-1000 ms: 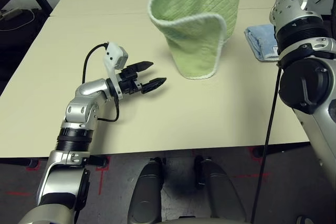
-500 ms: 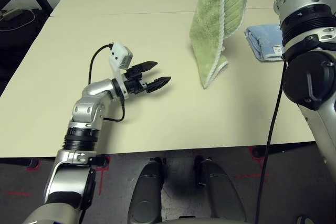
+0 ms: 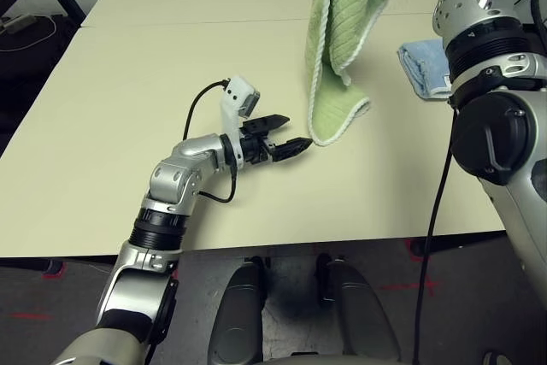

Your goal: Fold the towel and set it aside.

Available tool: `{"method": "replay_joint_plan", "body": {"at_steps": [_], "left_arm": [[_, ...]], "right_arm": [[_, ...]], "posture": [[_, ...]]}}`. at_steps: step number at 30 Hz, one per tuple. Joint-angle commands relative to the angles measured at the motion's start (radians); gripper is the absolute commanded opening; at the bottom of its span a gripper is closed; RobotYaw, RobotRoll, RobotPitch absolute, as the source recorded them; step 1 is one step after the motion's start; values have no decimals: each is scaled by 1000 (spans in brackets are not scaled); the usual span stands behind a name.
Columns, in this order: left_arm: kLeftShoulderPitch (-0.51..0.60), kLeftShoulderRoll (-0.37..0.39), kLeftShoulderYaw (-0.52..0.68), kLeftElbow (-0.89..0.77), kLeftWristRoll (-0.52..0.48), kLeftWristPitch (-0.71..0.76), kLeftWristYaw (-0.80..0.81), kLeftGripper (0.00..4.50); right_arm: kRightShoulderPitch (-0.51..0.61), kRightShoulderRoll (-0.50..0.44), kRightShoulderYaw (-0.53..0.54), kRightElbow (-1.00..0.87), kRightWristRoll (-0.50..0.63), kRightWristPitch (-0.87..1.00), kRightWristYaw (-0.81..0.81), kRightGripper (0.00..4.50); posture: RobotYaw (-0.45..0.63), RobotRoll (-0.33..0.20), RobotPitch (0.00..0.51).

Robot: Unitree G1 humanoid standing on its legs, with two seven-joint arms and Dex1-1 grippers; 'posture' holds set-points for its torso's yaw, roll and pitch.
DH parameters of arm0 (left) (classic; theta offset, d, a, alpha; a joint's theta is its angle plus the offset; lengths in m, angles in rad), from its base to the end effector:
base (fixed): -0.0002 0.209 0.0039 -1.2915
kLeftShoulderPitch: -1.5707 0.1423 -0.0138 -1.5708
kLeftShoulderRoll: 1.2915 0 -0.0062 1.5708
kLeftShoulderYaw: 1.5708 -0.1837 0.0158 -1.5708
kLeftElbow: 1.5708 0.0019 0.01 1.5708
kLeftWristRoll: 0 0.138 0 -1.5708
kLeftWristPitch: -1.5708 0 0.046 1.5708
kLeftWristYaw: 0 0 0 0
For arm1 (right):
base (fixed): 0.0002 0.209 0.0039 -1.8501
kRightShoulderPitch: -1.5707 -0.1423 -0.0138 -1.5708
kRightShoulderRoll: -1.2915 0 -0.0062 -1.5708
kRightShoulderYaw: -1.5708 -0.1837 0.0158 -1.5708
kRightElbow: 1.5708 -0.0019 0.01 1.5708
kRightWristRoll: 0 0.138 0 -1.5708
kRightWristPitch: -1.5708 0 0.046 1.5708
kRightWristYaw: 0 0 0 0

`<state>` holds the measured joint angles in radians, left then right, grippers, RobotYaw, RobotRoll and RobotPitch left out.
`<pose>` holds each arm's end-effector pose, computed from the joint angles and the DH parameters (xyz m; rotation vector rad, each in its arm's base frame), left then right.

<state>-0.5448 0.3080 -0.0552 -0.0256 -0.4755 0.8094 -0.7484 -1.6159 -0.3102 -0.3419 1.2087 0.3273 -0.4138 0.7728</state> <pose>0.2834 0.1545 0.1459 -0.1462 0.2687 -1.0321 0.3618 -0.1618 0.3545 0.0528 -0.9301 0.6786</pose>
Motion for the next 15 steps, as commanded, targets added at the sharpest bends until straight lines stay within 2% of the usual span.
{"method": "replay_joint_plan", "body": {"at_steps": [1, 6, 15], "left_arm": [[21, -32, 21, -65, -63, 113, 58, 4500], [4, -84, 49, -23, -74, 162, 133, 4500], [-75, -190, 81, 111, -61, 163, 225, 4500]], "right_arm": [[0, 1, -2, -7, -2, -4, 0, 12], [-3, 4, -4, -9, 1, -4, 2, 12], [-7, 2, -4, -13, 3, -5, 7, 12]], "posture": [[65, 0, 217], [61, 0, 214], [52, 0, 211]]}}
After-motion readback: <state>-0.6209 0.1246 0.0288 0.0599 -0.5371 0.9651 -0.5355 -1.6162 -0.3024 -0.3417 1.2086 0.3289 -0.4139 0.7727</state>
